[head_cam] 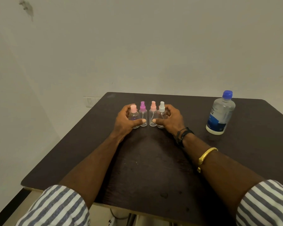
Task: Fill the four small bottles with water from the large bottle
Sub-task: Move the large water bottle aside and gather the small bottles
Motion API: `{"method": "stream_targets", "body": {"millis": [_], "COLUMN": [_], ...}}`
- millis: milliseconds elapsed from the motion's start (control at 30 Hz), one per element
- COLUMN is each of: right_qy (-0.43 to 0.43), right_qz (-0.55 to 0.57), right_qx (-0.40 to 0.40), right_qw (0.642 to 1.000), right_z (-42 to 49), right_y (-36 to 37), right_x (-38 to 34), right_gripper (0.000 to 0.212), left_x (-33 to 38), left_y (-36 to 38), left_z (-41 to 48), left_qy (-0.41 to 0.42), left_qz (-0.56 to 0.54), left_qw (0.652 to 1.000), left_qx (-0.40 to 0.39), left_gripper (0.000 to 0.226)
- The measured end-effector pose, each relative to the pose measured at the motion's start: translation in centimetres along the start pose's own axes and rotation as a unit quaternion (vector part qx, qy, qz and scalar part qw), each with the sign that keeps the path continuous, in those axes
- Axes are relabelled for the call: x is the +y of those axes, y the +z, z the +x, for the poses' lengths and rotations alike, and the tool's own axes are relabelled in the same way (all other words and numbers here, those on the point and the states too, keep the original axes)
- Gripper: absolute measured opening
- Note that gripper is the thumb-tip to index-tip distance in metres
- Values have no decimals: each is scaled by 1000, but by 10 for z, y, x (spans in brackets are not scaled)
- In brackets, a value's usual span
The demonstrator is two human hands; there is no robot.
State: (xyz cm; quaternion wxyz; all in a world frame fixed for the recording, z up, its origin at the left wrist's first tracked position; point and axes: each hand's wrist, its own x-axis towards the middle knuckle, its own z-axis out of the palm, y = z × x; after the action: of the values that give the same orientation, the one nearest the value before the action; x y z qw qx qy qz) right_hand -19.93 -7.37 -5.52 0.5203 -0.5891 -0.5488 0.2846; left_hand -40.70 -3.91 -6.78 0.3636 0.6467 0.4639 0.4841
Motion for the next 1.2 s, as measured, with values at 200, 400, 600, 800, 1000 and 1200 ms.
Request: {"method": "stream_targets", "body": {"millis": [200,400,600,800,1000,1200], "right_qy": [-20,-29,-40,-56,-59,-40], "right_qz": [-27,-41,-22,-26,-58,-102], "right_qx": [11,31,52,58,58,36], "right_qw": [999,998,998,996,995,993], "right_z": [-6,-14,-24,-35,-44,-46], "right_y": [-8,-18,-31,-48,-65,-69], "right_x": [-9,-13,-17,-23,-18,-6], "right_gripper": [52,48,42,40,36,38], "left_x": [5,36,66,76,72,64], "left_y": [-4,5,33,67,94,106], "left_z": [-6,-17,-28,-41,-49,-56], "left_qy": [10,54,168,223,171,143], "left_qz": [11,6,76,87,55,56], "left_qw": [999,994,973,969,984,988], "left_qx": [47,96,143,63,-14,-32], "left_gripper": [104,76,52,43,50,51]}}
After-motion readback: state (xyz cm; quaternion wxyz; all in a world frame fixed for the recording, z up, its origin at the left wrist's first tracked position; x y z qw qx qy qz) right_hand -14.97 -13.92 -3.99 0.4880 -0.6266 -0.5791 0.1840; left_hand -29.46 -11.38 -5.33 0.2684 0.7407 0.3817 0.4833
